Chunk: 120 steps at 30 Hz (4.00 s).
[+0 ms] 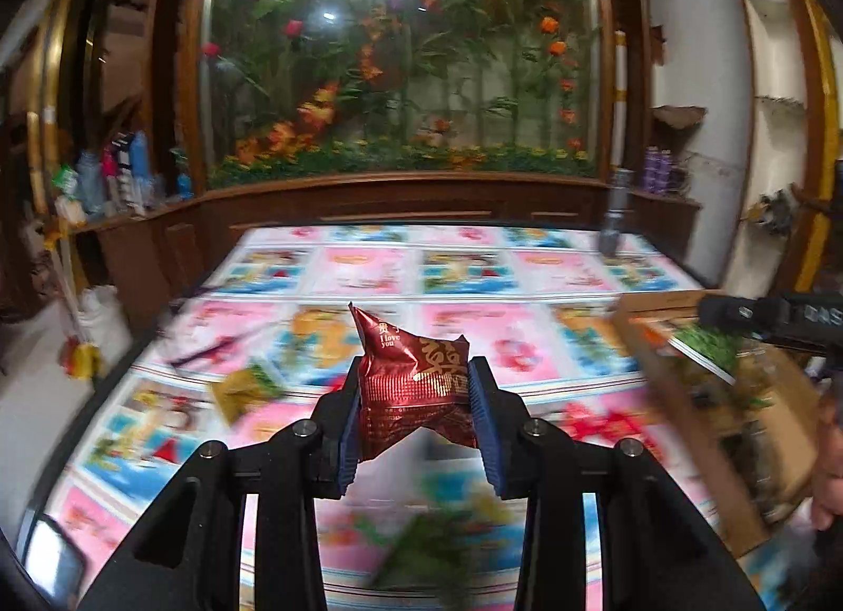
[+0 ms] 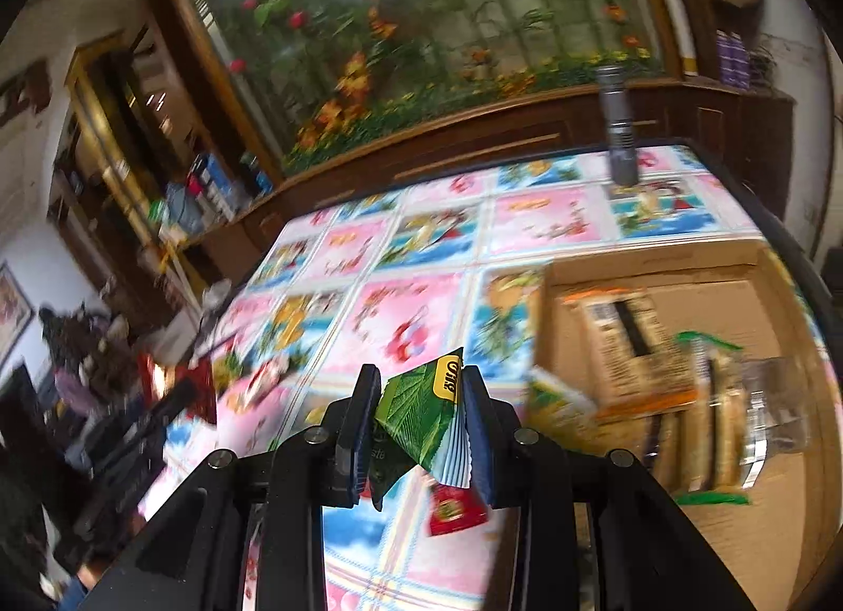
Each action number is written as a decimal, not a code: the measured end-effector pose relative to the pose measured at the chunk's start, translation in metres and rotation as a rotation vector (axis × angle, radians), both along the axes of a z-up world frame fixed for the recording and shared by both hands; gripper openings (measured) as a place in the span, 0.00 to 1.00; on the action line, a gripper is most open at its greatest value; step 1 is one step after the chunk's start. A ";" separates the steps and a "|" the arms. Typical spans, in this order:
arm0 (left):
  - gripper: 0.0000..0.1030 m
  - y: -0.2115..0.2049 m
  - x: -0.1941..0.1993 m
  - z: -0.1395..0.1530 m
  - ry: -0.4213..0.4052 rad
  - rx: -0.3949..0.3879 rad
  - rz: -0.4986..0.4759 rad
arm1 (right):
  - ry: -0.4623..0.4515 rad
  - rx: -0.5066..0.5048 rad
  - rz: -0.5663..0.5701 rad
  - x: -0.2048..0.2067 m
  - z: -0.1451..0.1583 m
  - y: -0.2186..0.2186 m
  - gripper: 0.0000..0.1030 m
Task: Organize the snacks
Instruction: 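Carry the red bag and green chip bag over the cardboard box, then lower both bags into the box and open both grippers, then grasp the green snack packet with the left gripper while the right gripper moves to the red candy packs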
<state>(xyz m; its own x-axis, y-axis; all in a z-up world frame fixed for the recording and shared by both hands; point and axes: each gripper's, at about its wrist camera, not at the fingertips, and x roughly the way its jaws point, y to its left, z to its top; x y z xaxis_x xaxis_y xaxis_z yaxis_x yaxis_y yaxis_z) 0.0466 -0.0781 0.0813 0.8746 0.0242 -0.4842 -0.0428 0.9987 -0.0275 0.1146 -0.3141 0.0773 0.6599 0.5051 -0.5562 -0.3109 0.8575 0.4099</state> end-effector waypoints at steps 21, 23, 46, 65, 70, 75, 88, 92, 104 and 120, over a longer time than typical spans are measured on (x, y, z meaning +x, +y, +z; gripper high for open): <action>0.35 -0.171 0.019 -0.039 0.249 -0.187 -0.536 | 0.194 -0.014 -0.337 0.023 -0.018 -0.110 0.32; 0.35 -0.172 0.018 -0.041 0.251 -0.175 -0.540 | 0.205 -0.031 -0.333 0.025 -0.021 -0.107 0.32; 0.41 -0.184 0.007 -0.037 0.204 -0.145 -0.572 | 0.193 -0.096 -0.352 0.023 -0.021 -0.100 0.35; 0.50 -0.168 0.005 -0.023 0.172 -0.180 -0.537 | 0.131 -0.061 -0.321 0.018 -0.010 -0.095 0.36; 0.51 -0.155 0.005 -0.018 0.165 -0.186 -0.507 | 0.128 -0.069 -0.311 0.018 -0.010 -0.090 0.36; 0.54 -0.138 0.008 -0.017 0.174 -0.202 -0.472 | 0.129 -0.070 -0.312 0.019 -0.010 -0.090 0.36; 0.55 -0.098 0.007 -0.012 0.179 -0.196 -0.390 | 0.131 -0.070 -0.302 0.019 -0.011 -0.089 0.36; 0.55 -0.081 0.006 -0.014 0.188 -0.195 -0.351 | 0.124 -0.073 -0.295 0.017 -0.010 -0.087 0.36; 0.65 0.038 0.007 -0.021 0.243 -0.273 -0.151 | 0.095 -0.097 -0.248 0.014 -0.008 -0.069 0.36; 0.66 0.021 0.014 -0.071 0.527 -0.088 -0.224 | 0.094 -0.104 -0.235 0.015 -0.011 -0.063 0.36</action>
